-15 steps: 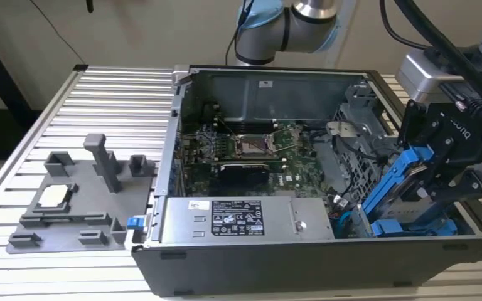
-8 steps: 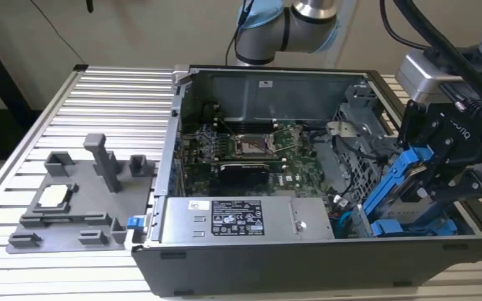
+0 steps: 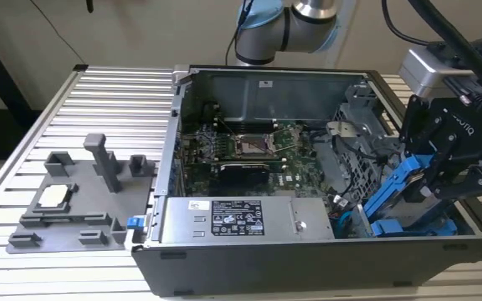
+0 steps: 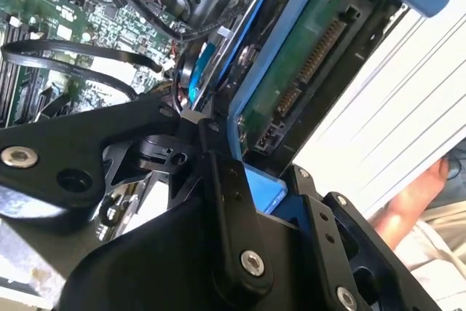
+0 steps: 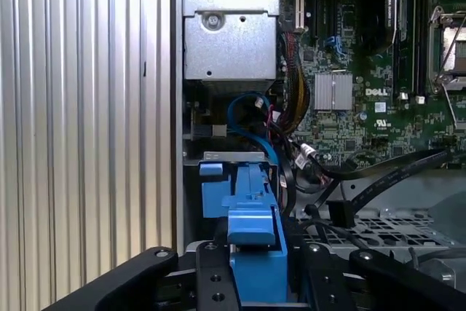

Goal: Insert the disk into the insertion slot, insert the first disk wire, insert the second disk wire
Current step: 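Insert the disk into the insertion slot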

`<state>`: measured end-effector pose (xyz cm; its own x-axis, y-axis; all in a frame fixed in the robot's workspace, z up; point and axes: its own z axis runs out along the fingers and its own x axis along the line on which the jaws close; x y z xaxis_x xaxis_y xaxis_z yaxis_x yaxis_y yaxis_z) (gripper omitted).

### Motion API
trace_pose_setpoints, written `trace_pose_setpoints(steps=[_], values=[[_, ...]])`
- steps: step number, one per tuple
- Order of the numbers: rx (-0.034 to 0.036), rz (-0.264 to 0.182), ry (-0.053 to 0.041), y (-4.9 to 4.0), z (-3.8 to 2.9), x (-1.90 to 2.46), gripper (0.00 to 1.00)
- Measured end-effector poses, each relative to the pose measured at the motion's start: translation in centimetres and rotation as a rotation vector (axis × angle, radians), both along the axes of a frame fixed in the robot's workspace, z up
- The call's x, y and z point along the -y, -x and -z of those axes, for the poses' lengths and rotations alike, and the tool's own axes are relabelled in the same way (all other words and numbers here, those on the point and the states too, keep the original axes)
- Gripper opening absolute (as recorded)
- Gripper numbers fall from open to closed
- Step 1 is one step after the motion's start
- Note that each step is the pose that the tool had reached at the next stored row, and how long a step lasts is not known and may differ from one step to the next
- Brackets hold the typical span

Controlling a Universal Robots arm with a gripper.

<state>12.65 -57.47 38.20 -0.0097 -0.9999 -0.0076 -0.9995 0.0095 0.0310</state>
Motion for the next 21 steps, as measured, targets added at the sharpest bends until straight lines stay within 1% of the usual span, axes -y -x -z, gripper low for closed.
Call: trace_pose_setpoints(steps=[3, 4, 8, 9, 11, 17, 18, 19, 21], values=[[0.0001, 0.000, -0.0001, 0.01, -0.01, -0.01, 0.38], [0.0002, 0.000, 0.0000, 0.01, -0.01, -0.01, 0.32], [0.0007, 0.001, -0.0006, 0.04, -0.02, -0.01, 0.32], [0.0030, 0.000, -0.0024, 0.12, -0.02, -0.02, 0.32], [0.0079, 0.001, -0.0097, 0.27, -0.02, -0.05, 0.32], [0.0083, 0.001, -0.0166, 0.29, -0.02, -0.06, 0.32], [0.0082, 0.001, -0.0176, 0.29, -0.03, -0.06, 0.34], [0.0083, 0.001, -0.0187, 0.29, -0.03, -0.06, 0.40], [0.0084, 0.001, -0.0210, 0.29, -0.02, -0.06, 0.40]])
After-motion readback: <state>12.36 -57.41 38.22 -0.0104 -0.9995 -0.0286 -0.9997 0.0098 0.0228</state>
